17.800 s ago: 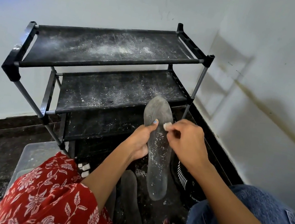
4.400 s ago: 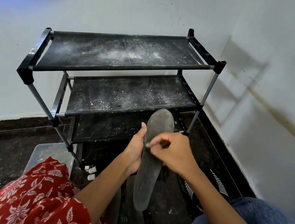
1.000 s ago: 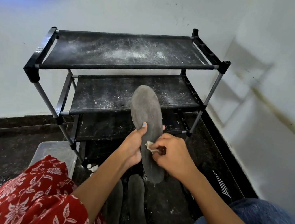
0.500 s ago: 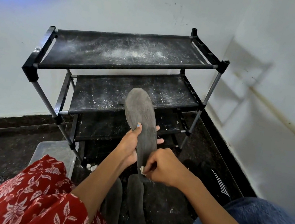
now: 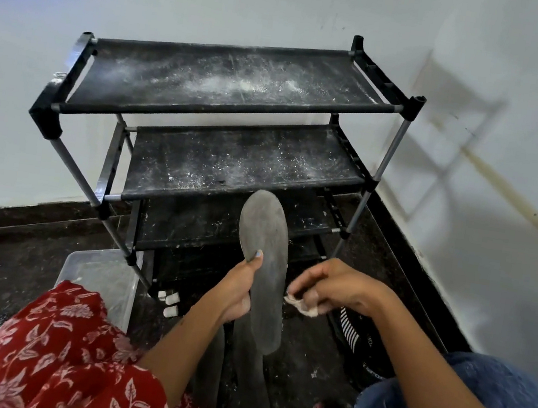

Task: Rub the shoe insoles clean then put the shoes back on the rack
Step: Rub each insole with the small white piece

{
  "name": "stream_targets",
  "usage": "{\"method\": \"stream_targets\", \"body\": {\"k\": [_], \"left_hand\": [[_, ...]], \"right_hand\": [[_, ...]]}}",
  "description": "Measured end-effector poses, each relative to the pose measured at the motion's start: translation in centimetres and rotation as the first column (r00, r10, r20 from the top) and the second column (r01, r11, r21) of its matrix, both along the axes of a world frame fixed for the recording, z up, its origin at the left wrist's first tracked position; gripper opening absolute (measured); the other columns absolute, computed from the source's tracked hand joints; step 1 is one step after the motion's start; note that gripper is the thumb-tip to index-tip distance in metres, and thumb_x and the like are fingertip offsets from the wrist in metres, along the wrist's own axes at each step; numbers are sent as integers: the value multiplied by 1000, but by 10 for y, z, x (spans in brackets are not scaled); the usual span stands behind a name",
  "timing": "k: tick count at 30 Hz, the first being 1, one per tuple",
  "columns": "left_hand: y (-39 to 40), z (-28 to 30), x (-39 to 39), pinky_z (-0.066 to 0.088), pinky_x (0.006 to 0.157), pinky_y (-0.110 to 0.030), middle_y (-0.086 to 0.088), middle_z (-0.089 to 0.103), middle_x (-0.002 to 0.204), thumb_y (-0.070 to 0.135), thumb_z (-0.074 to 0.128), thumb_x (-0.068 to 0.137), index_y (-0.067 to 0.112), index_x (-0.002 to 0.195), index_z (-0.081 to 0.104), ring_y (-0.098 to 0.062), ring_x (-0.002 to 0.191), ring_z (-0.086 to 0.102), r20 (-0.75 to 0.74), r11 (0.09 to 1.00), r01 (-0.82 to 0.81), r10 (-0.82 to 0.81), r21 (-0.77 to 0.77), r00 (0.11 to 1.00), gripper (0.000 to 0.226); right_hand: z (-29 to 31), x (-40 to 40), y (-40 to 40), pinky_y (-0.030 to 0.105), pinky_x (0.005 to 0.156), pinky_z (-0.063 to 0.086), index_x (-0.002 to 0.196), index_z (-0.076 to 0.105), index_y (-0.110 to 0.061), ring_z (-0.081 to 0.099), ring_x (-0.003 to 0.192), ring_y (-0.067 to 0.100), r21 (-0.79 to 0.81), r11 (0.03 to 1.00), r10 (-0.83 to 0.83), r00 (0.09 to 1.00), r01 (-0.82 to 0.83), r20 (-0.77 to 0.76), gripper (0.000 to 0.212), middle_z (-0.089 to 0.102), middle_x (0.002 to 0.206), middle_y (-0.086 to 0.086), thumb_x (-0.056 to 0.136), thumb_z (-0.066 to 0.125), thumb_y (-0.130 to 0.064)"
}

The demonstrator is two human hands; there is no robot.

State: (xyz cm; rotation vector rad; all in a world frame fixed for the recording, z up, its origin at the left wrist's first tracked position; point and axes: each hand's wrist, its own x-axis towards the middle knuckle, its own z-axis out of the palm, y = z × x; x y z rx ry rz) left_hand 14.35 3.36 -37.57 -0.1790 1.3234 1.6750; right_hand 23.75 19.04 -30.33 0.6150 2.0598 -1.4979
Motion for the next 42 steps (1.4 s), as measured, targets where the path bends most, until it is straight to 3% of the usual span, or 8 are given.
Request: {"method": "stream_targets", "body": {"k": [6, 12, 15, 17, 22, 29, 36, 42], "left_hand": [[6, -33, 9, 53, 75, -33, -14, 63, 123, 41, 34, 100, 2, 130, 52, -24, 108, 62, 137, 1000, 4, -2, -18, 991, 53], [11, -75, 25, 49, 93, -38, -17, 59, 127, 36, 39, 100, 0, 129, 50, -30, 115, 58, 177, 977, 106, -73, -184, 982, 47], [9, -101, 33, 48, 84, -35, -17, 57, 128, 29, 40, 101, 0, 131, 47, -30, 115, 56, 158, 936, 141, -93, -324, 983, 42], [7, -118, 38, 47, 78, -34, -16, 60, 121, 22, 36, 103, 1, 123, 51, -30, 111, 57, 189, 926, 160, -98, -342, 977, 33], [5, -147, 53, 45, 60, -26, -2, 57, 71, 14, 34, 101, 9, 89, 56, -13, 59, 52, 236, 899, 186, -96, -397, 967, 26], [6, -187, 73, 54, 72, -39, -18, 57, 111, 9, 39, 97, 6, 116, 55, -30, 95, 57, 271, 876, 217, -104, -430, 957, 25], [15, -219, 88, 52, 60, -31, -20, 68, 95, 6, 46, 94, -4, 100, 67, -28, 82, 64, 298, 878, 222, -95, -425, 950, 24], [23, -231, 100, 56, 61, -32, -21, 70, 90, 0, 49, 93, 0, 96, 69, -29, 79, 69, 295, 901, 208, -95, -381, 951, 20]], "right_hand": [[-52, -4, -14, 16, 59, 49, 92, 70, -8, 55, 76, 11, -195, 977, -51, 983, 86, 175, 26, 64, 82, 5, 74, 62, 9], [-104, -10, -20, 21, 53, 46, 94, 69, 7, 56, 65, 15, -19, 972, -223, 941, 235, 256, 28, 65, 73, 10, 68, 60, 13], [-129, -12, -23, 24, 51, 44, 87, 69, 11, 55, 60, 18, 68, 958, -287, 914, 279, 288, 25, 64, 74, 14, 64, 58, 12], [-144, -10, -26, 24, 47, 43, 65, 65, 4, 53, 49, 17, 139, 946, -322, 892, 292, 319, 10, 60, 56, 10, 64, 58, 11], [-190, 2, -30, 13, 34, 34, 65, 60, -3, 45, 25, 9, 288, 908, -394, 853, 304, 341, 4, 53, 41, 4, 68, 62, 0], [-234, 10, -37, 17, 39, 43, 75, 67, -4, 59, 48, 13, 362, 891, -414, 815, 273, 405, 12, 65, 62, 6, 71, 71, -14], [-263, 9, -39, 23, 57, 49, 101, 65, -2, 66, 84, 23, 424, 838, -517, 746, 342, 419, 29, 69, 97, 12, 74, 69, -15], [-285, 16, -39, 24, 61, 47, 109, 63, -1, 64, 95, 26, 458, 801, -579, 694, 386, 428, 32, 67, 106, 14, 81, 65, -14]]}}
